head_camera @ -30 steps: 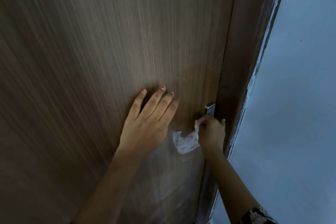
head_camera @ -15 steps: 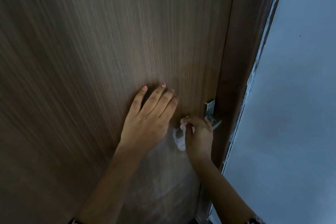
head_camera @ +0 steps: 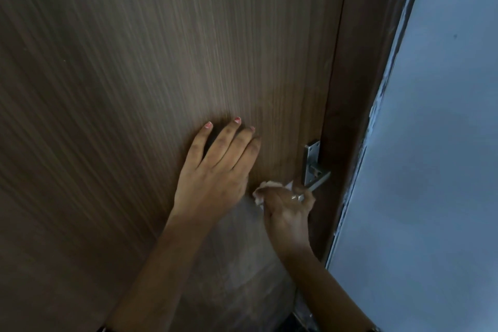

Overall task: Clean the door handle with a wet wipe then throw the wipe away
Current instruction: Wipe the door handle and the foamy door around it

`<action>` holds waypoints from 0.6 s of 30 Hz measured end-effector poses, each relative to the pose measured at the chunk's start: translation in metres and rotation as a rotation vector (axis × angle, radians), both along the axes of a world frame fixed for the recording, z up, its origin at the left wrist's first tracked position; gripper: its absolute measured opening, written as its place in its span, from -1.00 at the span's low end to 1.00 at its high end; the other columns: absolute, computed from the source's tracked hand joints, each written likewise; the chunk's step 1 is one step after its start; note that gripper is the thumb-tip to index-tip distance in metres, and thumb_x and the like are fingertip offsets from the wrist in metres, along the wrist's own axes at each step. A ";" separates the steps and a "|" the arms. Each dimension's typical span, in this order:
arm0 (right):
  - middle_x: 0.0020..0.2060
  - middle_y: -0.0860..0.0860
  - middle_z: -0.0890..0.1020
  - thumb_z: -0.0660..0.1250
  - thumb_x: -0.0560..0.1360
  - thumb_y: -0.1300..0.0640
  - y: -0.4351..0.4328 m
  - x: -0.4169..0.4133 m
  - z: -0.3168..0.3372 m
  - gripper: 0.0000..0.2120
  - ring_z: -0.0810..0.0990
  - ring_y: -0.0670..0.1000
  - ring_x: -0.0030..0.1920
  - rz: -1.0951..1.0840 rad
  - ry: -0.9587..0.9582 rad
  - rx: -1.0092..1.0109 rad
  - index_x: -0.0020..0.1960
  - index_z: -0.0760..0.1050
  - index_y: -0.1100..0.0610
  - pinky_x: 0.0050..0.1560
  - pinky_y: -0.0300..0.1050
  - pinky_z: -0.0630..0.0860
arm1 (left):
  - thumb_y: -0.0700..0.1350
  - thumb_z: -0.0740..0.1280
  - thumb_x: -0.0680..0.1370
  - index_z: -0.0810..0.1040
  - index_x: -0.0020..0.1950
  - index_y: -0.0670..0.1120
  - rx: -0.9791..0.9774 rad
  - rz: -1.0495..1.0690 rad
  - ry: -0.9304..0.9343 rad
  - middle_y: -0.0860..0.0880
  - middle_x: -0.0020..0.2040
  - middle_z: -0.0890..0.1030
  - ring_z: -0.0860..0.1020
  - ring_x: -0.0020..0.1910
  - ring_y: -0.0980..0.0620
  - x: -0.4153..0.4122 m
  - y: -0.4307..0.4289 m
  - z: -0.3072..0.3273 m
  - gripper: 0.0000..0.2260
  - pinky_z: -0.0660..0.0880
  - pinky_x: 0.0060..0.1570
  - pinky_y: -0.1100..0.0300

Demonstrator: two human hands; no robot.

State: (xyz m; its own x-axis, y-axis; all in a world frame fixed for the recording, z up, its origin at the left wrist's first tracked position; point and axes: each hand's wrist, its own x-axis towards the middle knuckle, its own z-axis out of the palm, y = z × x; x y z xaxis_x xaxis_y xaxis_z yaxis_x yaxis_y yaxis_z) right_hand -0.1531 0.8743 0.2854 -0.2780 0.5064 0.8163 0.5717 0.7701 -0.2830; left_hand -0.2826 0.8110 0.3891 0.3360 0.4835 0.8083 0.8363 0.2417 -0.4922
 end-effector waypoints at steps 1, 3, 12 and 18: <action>-0.11 -0.04 0.70 0.23 0.42 0.16 -0.008 -0.001 -0.012 -0.80 0.67 -0.04 -0.07 0.018 -0.058 0.023 -0.10 0.62 0.03 0.16 0.00 0.30 | -0.12 0.13 0.62 0.52 0.30 -0.07 0.000 0.000 -0.002 -0.04 0.31 0.53 0.39 0.39 -0.05 0.000 0.000 0.000 -0.70 0.13 0.45 -0.08; -0.17 -0.09 0.70 0.27 0.40 0.12 -0.018 0.000 -0.034 -0.84 0.67 -0.09 -0.16 0.044 -0.141 0.007 -0.15 0.63 -0.02 0.05 -0.09 0.32 | -0.12 0.13 0.62 0.52 0.30 -0.08 0.001 -0.002 -0.007 -0.04 0.31 0.53 0.38 0.39 -0.05 0.000 -0.001 0.000 -0.70 0.13 0.45 -0.08; -0.04 0.07 0.66 0.34 0.48 0.27 0.011 -0.007 -0.049 -0.87 0.60 -0.09 -0.05 -0.027 0.523 -0.729 0.00 0.61 0.20 -0.15 -0.59 0.37 | -0.13 0.14 0.62 0.55 0.28 -0.08 0.009 -0.007 -0.003 -0.03 0.28 0.56 0.40 0.37 -0.04 0.001 -0.002 0.002 -0.70 0.15 0.43 -0.07; -0.12 -0.20 0.65 0.38 0.44 0.29 -0.012 -0.021 -0.054 -0.79 0.62 -0.28 -0.07 0.189 0.759 -0.922 -0.07 0.61 0.00 -0.14 -0.52 0.47 | -0.12 0.15 0.62 0.57 0.26 -0.08 0.014 -0.014 -0.004 -0.03 0.26 0.58 0.41 0.36 -0.04 0.003 -0.003 0.004 -0.71 0.18 0.41 -0.08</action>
